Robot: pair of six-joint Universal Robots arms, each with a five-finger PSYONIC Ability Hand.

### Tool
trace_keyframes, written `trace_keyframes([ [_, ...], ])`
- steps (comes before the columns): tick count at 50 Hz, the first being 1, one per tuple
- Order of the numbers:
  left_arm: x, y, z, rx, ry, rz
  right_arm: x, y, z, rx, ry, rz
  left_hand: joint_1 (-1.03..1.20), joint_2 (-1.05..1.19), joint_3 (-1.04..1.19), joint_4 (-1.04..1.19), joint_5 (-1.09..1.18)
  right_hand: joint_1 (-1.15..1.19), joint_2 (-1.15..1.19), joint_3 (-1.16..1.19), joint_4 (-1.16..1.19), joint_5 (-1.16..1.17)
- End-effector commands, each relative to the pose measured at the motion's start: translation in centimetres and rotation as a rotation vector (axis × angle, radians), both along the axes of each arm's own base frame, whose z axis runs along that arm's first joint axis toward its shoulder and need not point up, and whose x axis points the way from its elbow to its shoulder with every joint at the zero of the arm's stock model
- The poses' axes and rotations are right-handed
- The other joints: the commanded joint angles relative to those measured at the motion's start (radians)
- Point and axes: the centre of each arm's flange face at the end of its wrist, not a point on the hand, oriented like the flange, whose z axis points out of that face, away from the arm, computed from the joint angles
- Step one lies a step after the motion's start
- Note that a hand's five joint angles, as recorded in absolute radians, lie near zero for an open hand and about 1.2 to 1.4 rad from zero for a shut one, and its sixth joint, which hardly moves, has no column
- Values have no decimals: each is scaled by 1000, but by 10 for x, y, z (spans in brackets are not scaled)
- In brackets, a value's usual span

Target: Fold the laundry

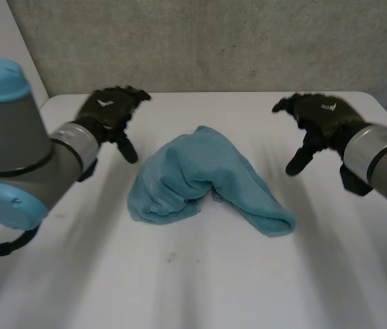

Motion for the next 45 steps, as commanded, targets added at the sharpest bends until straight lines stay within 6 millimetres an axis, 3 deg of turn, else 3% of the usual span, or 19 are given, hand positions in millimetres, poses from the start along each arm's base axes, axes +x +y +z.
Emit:
trace_keyframes([
  [1,-37,-12,-50,75,-7,-155,5,-13,-50,121,-109,-31,25,12,1,11,-2,-28,-49,-42,-60,-67],
  [6,-45,-19,-68,91,-11,-186,13,-25,-75,176,-175,-41,69,56,45,55,41,-28,-49,-42,-60,-67],
  [11,-50,-28,-72,46,-16,-190,27,-43,-110,257,-211,-46,708,695,684,694,681,-28,-49,-42,-60,-67],
  [12,-50,-28,-72,46,-16,-190,31,-44,-114,264,-213,-39,709,696,685,695,682,-28,-49,-42,-60,-67],
  [14,-51,-30,-68,-3,-23,-192,49,-45,-121,264,-221,-3,1013,1000,989,999,985,-28,-49,-42,-60,-67],
  [19,-53,-32,-63,-54,-34,-200,74,-48,-130,258,-230,41,1202,1189,1178,1188,1175,-28,-49,-42,-60,-67],
  [20,-53,-33,-59,-80,-38,-202,81,-51,-133,250,-233,52,1202,1189,1178,1188,1175,58,37,43,25,19],
  [22,-55,-36,-54,-122,-45,-203,87,-60,-132,216,-240,52,1202,1189,1178,1188,1175,562,540,547,529,522],
  [24,-55,-39,-49,-154,-41,-199,92,-74,-114,140,-267,50,1202,1189,1178,1188,1175,1190,1169,1176,1158,1151],
  [27,-59,-50,-27,-274,-10,-175,93,-85,-94,67,-285,34,1202,1189,1178,1188,1175,1194,1173,1180,1162,1155],
  [28,-59,-50,-27,-274,-10,-175,92,-96,-70,-18,-308,13,1202,1189,1178,1188,1175,1194,1173,1180,1162,1155],
  [29,-59,-59,1,-393,34,-124,92,-103,-39,-119,-328,-1,1202,1189,1178,1188,1175,1194,1173,1180,1162,1155],
  [32,-53,-63,42,-532,102,-37,89,-108,19,-301,-368,-15,1202,1189,1178,1188,1175,1194,1173,1180,1162,1155],
  [33,-46,-61,68,-610,151,19,87,-106,51,-410,-394,-17,1202,1189,1178,1188,1175,1194,1173,1180,1162,1155],
  [35,-40,-56,88,-668,188,58,86,-103,73,-492,-414,-12,1202,1189,1178,1188,1175,1194,1173,1180,1162,1155],
  [39,-29,-36,108,-701,221,86,88,-84,93,-579,-403,26,1202,1189,1178,1188,1175,1194,1173,1180,1162,1155],
  [42,-20,-16,107,-674,208,79,85,-70,86,-551,-348,50,1202,1189,1178,1188,1175,1194,1173,1180,1162,1155],
  [44,-15,-5,100,-638,191,76,86,-46,64,-488,-260,109,1202,1189,1178,1188,1175,1194,1173,1180,1162,1155],
  [45,-8,26,66,-498,120,49,88,-38,56,-470,-236,130,1202,1189,1178,1188,1175,1194,1173,1180,1162,1155],
])
